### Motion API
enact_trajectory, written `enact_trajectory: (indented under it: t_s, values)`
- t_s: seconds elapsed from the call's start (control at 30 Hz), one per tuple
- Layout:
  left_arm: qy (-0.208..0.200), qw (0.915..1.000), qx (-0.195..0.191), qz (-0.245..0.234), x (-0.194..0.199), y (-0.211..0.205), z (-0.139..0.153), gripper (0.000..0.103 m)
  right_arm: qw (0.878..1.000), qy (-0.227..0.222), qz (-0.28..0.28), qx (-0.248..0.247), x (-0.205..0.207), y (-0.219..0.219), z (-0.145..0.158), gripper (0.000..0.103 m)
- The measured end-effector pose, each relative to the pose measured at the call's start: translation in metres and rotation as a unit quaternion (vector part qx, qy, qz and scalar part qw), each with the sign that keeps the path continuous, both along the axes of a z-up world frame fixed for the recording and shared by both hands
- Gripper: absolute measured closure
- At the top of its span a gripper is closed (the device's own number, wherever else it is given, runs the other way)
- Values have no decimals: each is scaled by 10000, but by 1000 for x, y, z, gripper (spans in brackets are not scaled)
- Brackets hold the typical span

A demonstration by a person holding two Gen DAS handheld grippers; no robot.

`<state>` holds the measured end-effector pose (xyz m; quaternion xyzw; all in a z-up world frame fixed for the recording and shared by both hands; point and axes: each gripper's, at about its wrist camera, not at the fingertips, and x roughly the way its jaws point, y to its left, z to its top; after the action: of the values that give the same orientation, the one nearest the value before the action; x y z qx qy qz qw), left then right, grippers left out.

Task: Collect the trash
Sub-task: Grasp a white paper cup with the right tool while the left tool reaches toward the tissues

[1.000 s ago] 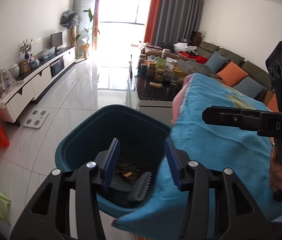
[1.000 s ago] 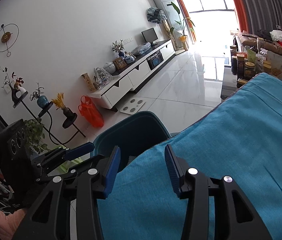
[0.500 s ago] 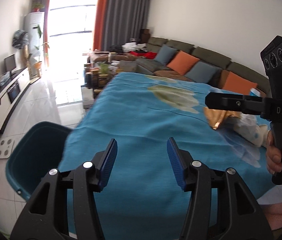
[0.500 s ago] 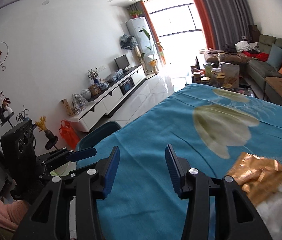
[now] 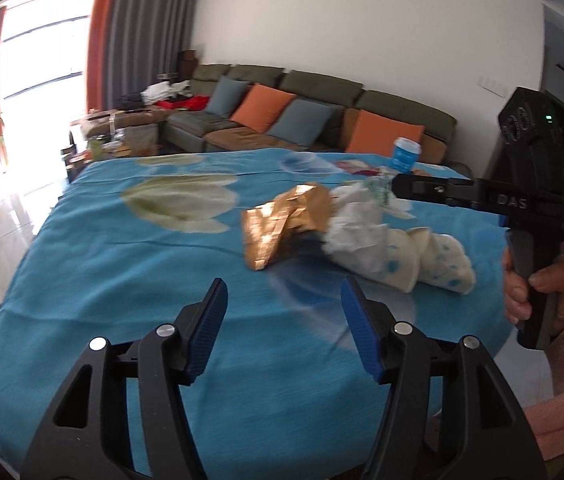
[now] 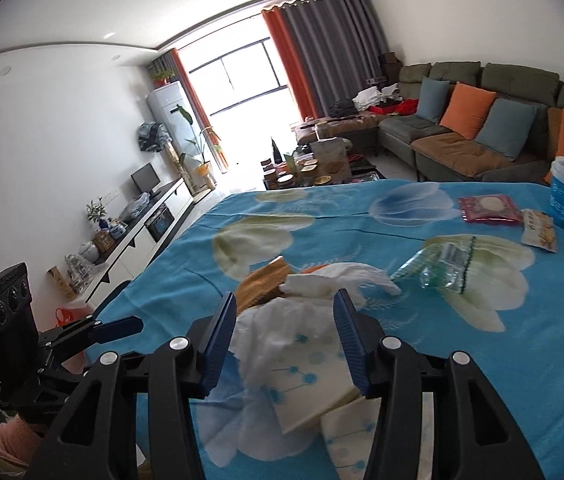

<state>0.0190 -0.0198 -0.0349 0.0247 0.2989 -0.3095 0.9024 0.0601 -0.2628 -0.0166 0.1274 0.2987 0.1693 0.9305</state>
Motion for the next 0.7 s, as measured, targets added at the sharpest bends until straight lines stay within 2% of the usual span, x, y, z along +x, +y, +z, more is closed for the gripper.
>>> enact_trajectory:
  t_s: [0.07, 0.27, 0.5, 0.57, 0.7]
  values:
    - [22, 9998, -7, -201, 2, -16, 1, 39, 9999, 24, -118, 27, -1, -13, -4, 55]
    - [160, 9985, 79, -508, 12, -50, -1, 37, 9995, 83, -303, 94, -5, -37, -15, 55]
    - [353, 9979, 243, -483, 31, -77, -8, 34, 9983, 243, -515, 148, -19, -60, -28, 55]
    - [431, 9977, 252, -448, 36, -80, -9, 38, 9976, 306, -594, 183, -28, -69, -32, 54]
    - [572, 9975, 280, -318, 46, -82, -15, 60, 9962, 477, -668, 298, -42, -83, -41, 52]
